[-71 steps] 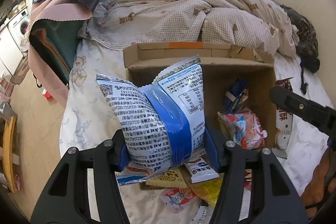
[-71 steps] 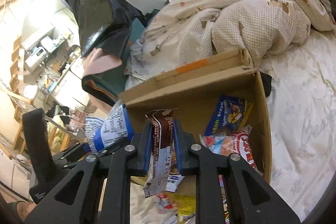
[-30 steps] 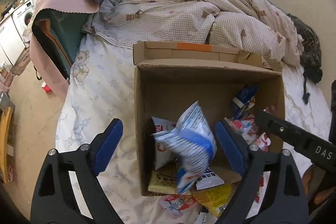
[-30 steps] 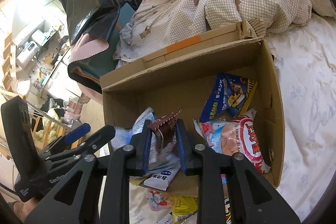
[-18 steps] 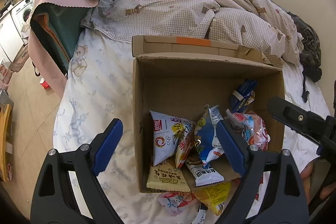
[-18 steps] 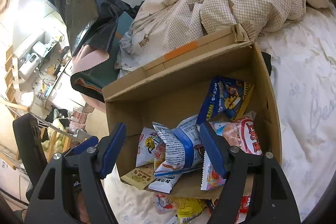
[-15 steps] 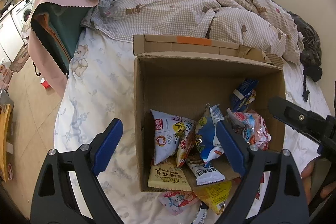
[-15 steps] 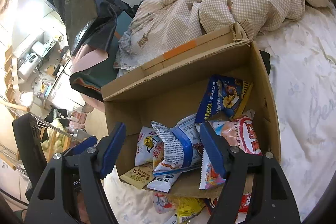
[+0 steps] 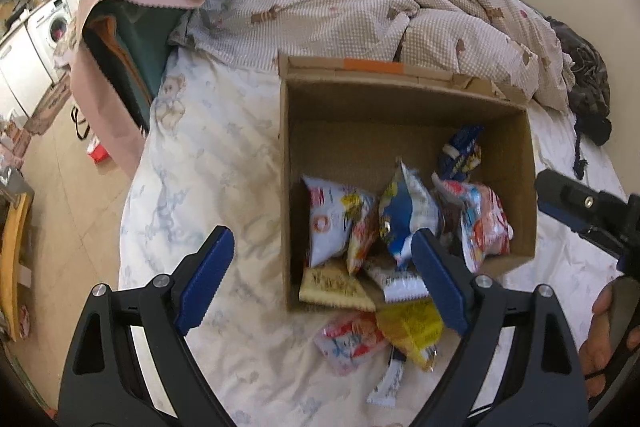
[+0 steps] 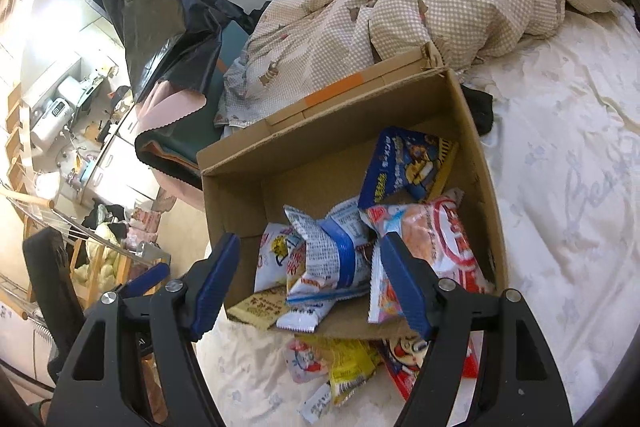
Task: Organize snacks
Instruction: 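Withdraw both tools from the box toward the remaining snacks, then grasp the white stick snack with the left tool while the right tool grasps the red candy bag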
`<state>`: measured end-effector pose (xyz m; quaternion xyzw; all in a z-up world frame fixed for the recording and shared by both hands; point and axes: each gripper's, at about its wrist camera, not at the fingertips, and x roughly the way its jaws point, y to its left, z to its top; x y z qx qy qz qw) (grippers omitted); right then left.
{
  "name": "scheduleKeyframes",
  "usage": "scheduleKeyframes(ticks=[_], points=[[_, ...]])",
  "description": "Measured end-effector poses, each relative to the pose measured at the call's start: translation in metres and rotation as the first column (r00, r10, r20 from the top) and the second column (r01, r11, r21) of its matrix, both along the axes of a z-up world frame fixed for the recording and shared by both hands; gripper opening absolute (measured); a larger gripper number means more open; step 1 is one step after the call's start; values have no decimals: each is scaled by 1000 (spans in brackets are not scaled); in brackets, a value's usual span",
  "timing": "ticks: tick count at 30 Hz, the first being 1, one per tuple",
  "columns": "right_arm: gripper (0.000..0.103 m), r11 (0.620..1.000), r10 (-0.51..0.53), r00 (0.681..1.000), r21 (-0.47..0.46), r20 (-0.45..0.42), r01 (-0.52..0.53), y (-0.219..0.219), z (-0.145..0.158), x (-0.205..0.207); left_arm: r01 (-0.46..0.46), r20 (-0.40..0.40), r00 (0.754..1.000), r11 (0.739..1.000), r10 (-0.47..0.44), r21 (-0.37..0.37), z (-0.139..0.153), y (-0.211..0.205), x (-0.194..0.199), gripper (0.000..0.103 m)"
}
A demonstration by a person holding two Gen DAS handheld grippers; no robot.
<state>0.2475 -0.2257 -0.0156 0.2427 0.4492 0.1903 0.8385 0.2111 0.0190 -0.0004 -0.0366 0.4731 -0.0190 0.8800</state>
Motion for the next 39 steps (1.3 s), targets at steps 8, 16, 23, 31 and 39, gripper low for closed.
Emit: scheduleKeyframes(ticks=[8, 16, 23, 31, 39], points=[[75, 997, -70, 997, 16, -18, 70, -26, 1, -31, -23, -15, 1000, 999, 23, -24, -2, 11, -31, 88], [75, 966, -218, 959, 99, -181, 239, -72, -33, -63, -91, -50, 995, 992, 87, -87, -9, 29, -55, 88], [75, 962, -231, 939, 83, -255, 260, -75, -52, -77, -98, -121, 989, 991, 86, -93, -27, 26, -64, 88], [75, 957, -252, 922, 65, -294, 282, -79, -61, -84, 96, -278, 955, 995, -101, -34, -77, -23, -68, 88], [75, 938, -272, 898, 112, -346, 327, -89, -69, -82, 279, -382, 888, 960, -255, 10, -123, -77, -70, 76]])
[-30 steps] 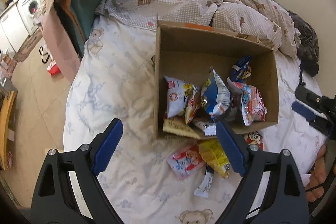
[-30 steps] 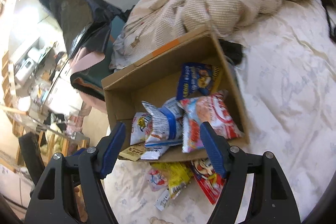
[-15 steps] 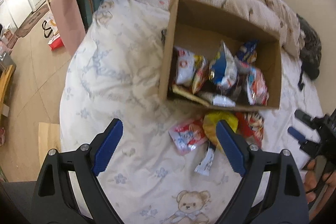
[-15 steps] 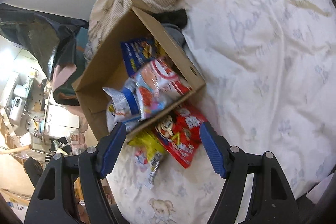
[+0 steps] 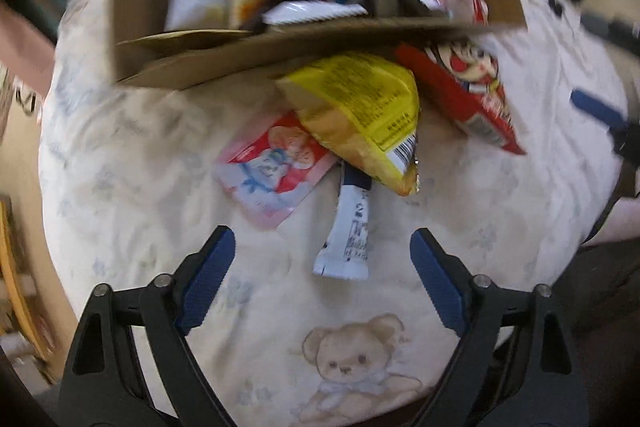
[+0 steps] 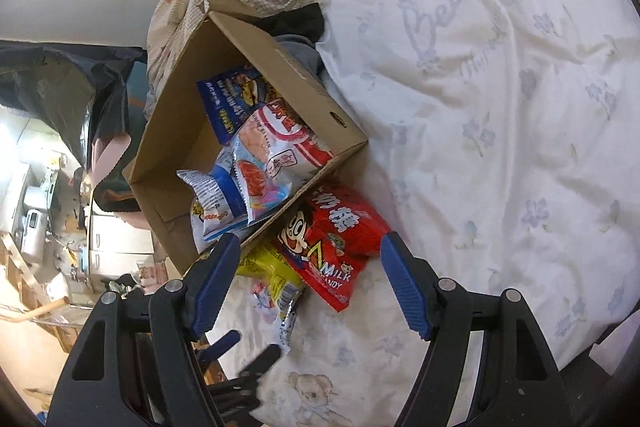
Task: Organize snacks
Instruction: 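Grasp the white stick snack with the left tool while the right tool grasps the red candy bag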
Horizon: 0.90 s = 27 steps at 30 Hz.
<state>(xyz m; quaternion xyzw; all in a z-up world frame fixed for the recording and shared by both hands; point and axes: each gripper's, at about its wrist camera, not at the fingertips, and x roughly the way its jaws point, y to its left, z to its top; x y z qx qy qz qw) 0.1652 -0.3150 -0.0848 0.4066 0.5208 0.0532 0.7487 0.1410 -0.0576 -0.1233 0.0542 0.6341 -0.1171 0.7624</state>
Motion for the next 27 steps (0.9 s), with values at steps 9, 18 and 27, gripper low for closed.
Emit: scheduleKeyframes(ticks=[9, 18, 27], points=[[75, 1000, -12, 1000, -15, -17, 12, -4, -3, 2, 45, -49, 998, 999, -45, 7, -14, -11, 4, 15], [75, 998, 28, 995, -60, -101, -34, 7, -23, 7, -1, -51, 999, 995, -4, -97, 36, 27, -31, 15], [91, 926, 196, 967, -294, -163, -238, 56, -43, 27, -93, 207, 971, 984, 124, -152, 96, 55, -32, 15]])
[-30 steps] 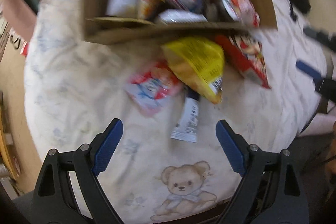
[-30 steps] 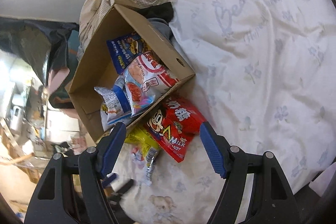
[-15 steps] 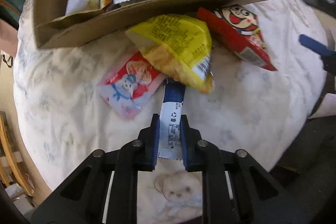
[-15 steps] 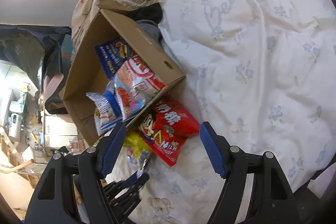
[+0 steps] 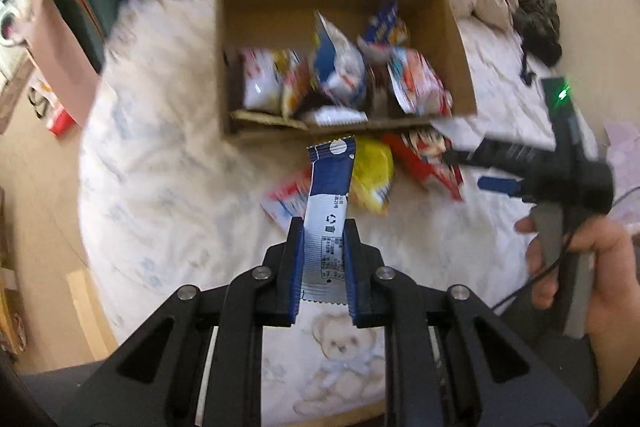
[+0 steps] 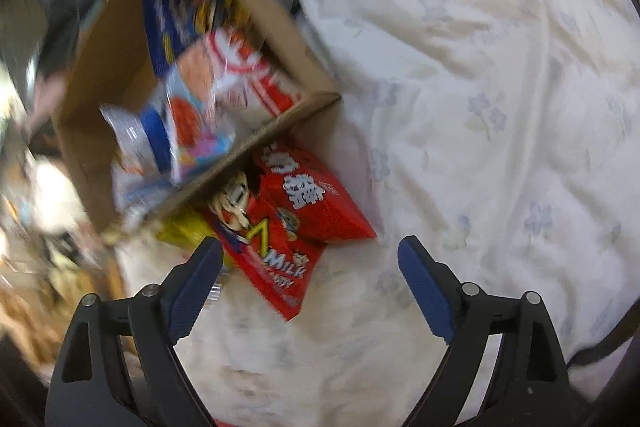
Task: Organize snacks
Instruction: 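Grasp the white stick snack with the left tool while the right tool grasps the red candy bag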
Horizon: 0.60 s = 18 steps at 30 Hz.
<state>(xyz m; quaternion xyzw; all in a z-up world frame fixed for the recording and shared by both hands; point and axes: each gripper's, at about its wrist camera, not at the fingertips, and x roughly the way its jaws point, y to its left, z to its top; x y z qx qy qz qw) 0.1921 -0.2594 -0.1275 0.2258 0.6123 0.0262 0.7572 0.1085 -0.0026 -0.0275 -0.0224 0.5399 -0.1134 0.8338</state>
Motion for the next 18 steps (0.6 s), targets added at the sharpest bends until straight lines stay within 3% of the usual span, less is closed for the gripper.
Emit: scheduleKeyframes(ticks=[4, 10, 12, 15, 18], points=[[91, 980, 141, 990, -142, 24, -137, 27, -4, 14, 0, -1, 1000, 1000, 0, -30, 5, 5, 4, 15], [89, 980, 185, 982, -71, -26, -187, 42, -25, 23, 4, 1, 1000, 999, -4, -37, 6, 4, 8, 15], [72, 968, 236, 971, -76, -22, -237, 53, -24, 23, -2, 4, 1000, 999, 2, -38, 5, 3, 7, 15], [66, 947, 294, 956, -134, -8, -293, 63, -19, 20, -14, 1, 1000, 999, 14, -41, 3, 5, 7, 15], [62, 953, 280, 960, -120, -10, -279, 63, -16, 13, -16, -14, 1000, 999, 15, -42, 0, 5, 7, 15]])
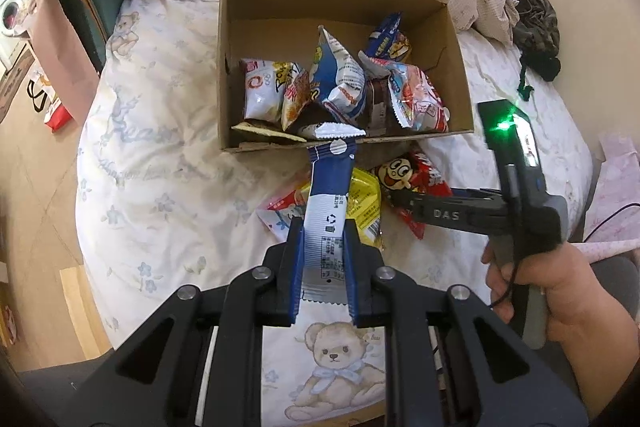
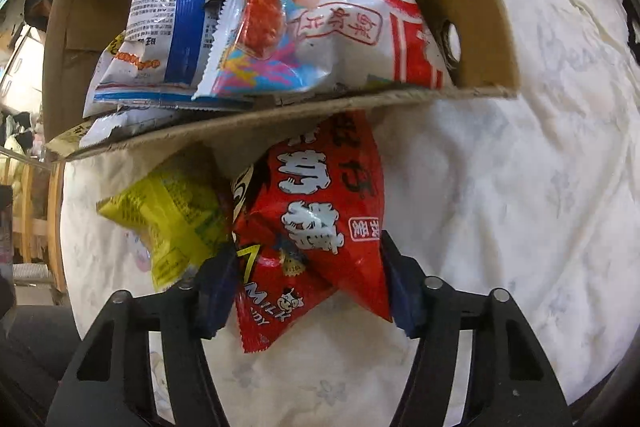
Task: Organize snacks
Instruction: 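Grasp the white stick snack with the left tool while the right tool grasps the red candy bag, then carry both snacks over the box and open both tools to drop them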
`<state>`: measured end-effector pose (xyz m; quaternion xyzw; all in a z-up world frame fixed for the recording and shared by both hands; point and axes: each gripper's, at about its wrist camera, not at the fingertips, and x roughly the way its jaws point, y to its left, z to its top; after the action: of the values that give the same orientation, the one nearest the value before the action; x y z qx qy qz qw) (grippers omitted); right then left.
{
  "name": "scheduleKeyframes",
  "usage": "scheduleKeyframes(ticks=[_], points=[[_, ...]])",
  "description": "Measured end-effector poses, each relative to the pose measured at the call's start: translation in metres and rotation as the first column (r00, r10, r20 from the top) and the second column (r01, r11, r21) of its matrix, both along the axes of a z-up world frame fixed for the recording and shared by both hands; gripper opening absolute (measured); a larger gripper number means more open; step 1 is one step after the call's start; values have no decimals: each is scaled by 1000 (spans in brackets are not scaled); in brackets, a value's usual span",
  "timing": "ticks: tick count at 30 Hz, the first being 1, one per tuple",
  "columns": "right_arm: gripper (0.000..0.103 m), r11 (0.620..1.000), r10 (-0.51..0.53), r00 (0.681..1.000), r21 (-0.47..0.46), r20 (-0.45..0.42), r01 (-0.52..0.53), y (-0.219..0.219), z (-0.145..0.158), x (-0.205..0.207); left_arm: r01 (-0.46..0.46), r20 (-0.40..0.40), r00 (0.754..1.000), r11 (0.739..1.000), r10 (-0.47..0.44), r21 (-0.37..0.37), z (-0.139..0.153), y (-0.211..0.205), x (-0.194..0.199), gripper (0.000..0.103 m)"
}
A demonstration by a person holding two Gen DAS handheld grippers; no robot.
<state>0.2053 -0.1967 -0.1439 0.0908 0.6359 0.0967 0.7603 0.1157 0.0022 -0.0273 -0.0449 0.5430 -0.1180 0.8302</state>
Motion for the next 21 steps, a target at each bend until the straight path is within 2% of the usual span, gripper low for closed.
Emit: scheduleKeyframes(ticks=[6, 11, 21], points=[[59, 999, -29, 1000, 22, -10, 30, -17, 15, -24, -12, -2, 1000, 1000, 12, 4, -1, 0, 0, 15], [59, 993, -77, 997, 86, -19, 78, -30, 28, -45, -44, 15, 999, 999, 44, 12, 0, 4, 1, 15], [59, 973, -111, 991, 211, 68, 94, -30, 66, -85, -98, 16, 995, 995, 98, 27, -7, 15, 7, 15]])
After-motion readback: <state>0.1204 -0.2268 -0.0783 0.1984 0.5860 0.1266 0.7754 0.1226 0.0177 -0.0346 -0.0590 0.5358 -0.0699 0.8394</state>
